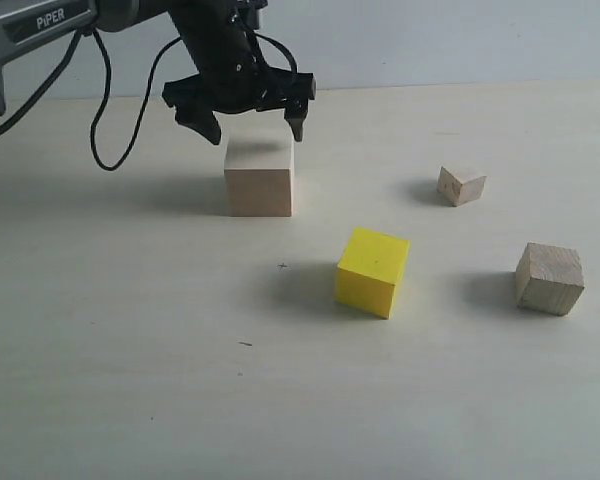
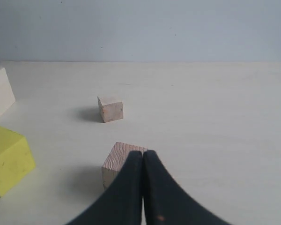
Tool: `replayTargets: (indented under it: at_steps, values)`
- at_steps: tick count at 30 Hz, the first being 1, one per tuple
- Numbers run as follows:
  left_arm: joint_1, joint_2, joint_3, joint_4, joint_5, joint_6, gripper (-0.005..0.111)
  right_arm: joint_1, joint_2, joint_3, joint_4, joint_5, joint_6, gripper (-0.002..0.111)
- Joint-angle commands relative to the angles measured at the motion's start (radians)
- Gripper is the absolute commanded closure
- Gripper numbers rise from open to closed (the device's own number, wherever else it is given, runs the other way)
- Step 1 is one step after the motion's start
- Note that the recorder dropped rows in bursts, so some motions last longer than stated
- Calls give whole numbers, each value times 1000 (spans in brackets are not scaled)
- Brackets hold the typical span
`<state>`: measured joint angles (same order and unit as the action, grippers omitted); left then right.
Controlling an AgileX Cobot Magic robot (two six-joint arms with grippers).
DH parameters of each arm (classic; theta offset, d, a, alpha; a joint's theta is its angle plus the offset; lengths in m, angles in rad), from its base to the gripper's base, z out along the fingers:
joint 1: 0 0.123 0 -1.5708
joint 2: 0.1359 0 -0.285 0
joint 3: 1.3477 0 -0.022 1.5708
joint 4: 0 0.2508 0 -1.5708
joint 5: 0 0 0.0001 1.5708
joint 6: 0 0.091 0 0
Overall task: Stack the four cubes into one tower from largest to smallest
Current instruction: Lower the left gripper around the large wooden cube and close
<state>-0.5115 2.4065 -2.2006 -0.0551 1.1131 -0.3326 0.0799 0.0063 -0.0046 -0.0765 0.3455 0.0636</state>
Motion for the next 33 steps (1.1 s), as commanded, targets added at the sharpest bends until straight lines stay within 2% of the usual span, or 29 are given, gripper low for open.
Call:
replayTargets:
  at_steps: [1, 7, 23, 26, 30, 33]
  values:
    - [-14, 12, -11, 6, 2, -12, 2, 1, -6, 5, -3, -5, -3, 108]
    - [-27, 20, -12, 6, -31, -16, 2, 1, -6, 5, -3, -5, -3, 108]
    - [-28, 64, -12, 9, -3, -49, 4, 1, -6, 5, -3, -19, -3, 108]
    - [-28, 64, -12, 9, -3, -68, 20, 1, -6, 5, -3, -19, -3, 108]
    - [-28, 64, -12, 9, 2, -55, 62, 1, -6, 5, -3, -19, -3, 108]
    - [-28, 64, -12, 9, 11, -42, 80, 1, -6, 5, -3, -19, -3, 108]
